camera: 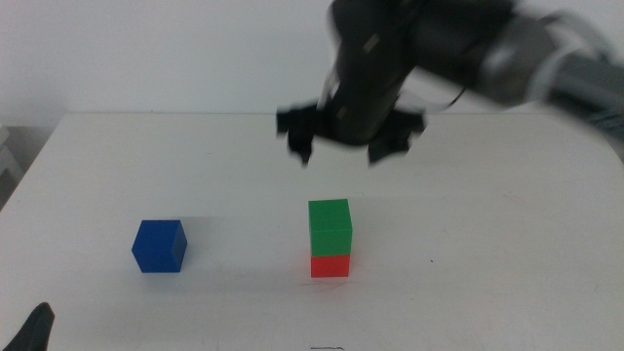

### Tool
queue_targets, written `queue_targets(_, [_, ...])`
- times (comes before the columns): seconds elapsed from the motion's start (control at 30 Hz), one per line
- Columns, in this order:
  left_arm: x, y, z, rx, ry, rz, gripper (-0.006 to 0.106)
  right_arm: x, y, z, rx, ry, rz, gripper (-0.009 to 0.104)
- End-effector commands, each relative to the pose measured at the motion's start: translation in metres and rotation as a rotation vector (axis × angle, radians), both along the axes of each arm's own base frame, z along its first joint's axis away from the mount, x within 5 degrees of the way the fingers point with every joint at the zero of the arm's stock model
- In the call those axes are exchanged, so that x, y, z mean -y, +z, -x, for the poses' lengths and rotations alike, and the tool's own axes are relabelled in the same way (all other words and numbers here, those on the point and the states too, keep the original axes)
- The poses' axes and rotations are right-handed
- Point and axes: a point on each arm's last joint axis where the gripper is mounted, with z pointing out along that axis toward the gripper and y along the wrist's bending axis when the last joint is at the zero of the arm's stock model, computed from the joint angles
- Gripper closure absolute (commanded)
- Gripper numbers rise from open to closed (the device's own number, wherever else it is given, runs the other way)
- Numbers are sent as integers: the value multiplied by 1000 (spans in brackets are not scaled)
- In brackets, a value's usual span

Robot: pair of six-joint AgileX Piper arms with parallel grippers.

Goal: Stack red cubes first, then green, then blue cubes in a specific spot.

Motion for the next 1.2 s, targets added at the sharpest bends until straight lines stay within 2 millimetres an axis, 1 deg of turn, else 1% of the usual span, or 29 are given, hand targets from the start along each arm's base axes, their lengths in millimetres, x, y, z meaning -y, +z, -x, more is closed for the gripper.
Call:
queue_targets(0.0, [0,10,1,105,-6,14,7,34,75,20,182,67,-65,8])
queue_targets(0.03, [0,10,1,105,-6,14,7,42,84,26,199,97,-68,8])
queue_targets(0.1, [0,10,1,105,-6,14,7,65,102,43,237,165,-60,8])
queue_targets(0.13, [0,10,1,105,-6,14,7,75,107,51,250,190,-55,8])
queue_targets(0.2, [0,10,1,105,-6,14,7,99,117,74,295,242,-63,8])
queue_targets(0.3, [0,10,1,105,-6,14,7,134,127,112,426,309,-99,8])
queue_targets(0.4, [0,10,1,105,-6,14,7,165,127,152,550,378,-123,8])
queue_targets(0.53, [0,10,1,105,-6,14,7,198,117,207,709,459,-137,8])
queue_targets(0.67, [0,10,1,105,-6,14,7,215,99,241,772,502,-177,8])
queue_targets(0.77, [0,10,1,105,-6,14,7,220,92,257,806,566,-195,8])
queue_targets(0.87, [0,10,1,105,-6,14,7,220,91,267,838,628,-211,8])
queue_targets(1.17, [0,10,1,105,-6,14,7,219,91,266,844,633,-210,8])
